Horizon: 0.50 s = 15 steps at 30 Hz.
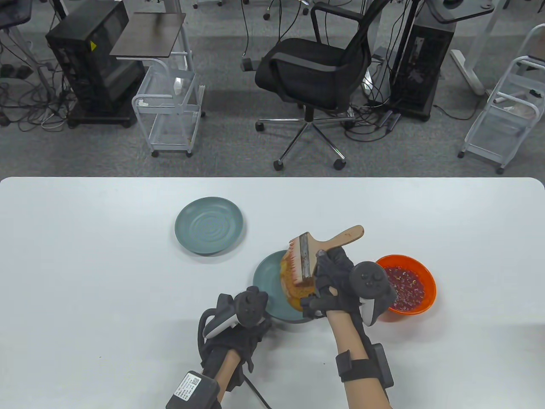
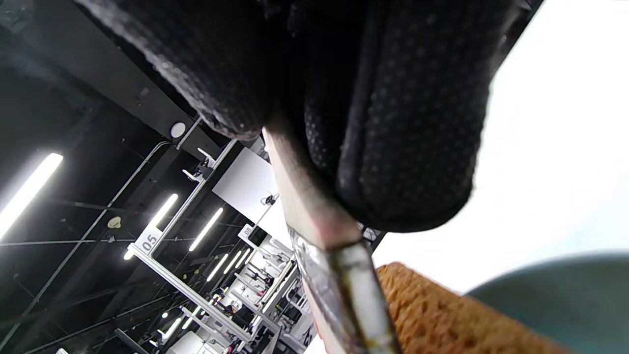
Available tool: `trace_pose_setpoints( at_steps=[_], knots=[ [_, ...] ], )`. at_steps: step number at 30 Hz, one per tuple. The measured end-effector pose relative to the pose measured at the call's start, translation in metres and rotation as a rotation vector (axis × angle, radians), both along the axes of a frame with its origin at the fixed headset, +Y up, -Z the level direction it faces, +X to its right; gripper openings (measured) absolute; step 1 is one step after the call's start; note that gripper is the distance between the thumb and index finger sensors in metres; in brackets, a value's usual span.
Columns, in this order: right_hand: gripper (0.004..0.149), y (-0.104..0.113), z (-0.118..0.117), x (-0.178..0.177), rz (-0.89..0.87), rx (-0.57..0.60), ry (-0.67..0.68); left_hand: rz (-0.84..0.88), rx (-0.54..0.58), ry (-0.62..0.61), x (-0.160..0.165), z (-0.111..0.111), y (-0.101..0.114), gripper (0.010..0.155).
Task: Dip brush into ketchup and spread onto bread slice
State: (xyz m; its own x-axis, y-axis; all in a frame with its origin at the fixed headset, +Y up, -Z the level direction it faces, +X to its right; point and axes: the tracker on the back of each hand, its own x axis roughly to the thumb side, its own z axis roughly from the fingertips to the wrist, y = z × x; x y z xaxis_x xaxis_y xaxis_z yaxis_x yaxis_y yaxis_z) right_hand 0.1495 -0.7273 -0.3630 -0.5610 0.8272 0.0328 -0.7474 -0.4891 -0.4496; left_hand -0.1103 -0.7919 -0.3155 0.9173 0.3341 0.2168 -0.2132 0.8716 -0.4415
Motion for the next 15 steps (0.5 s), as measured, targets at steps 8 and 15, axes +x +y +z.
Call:
trace_pose_setpoints(
  at_steps=[8, 15],
  knots=[
    [0.047, 0.009, 0.004, 0.017, 0.007, 0.06, -0.045, -0.002, -0.006, 0.004, 0.001, 0.0, 0.0, 0.065],
    [0.047, -0.003, -0.003, -0.006, -0.005, -0.011, 0.021, 0.008, -0.014, 0.001, 0.0, 0.001, 0.0, 0.065]
  ],
)
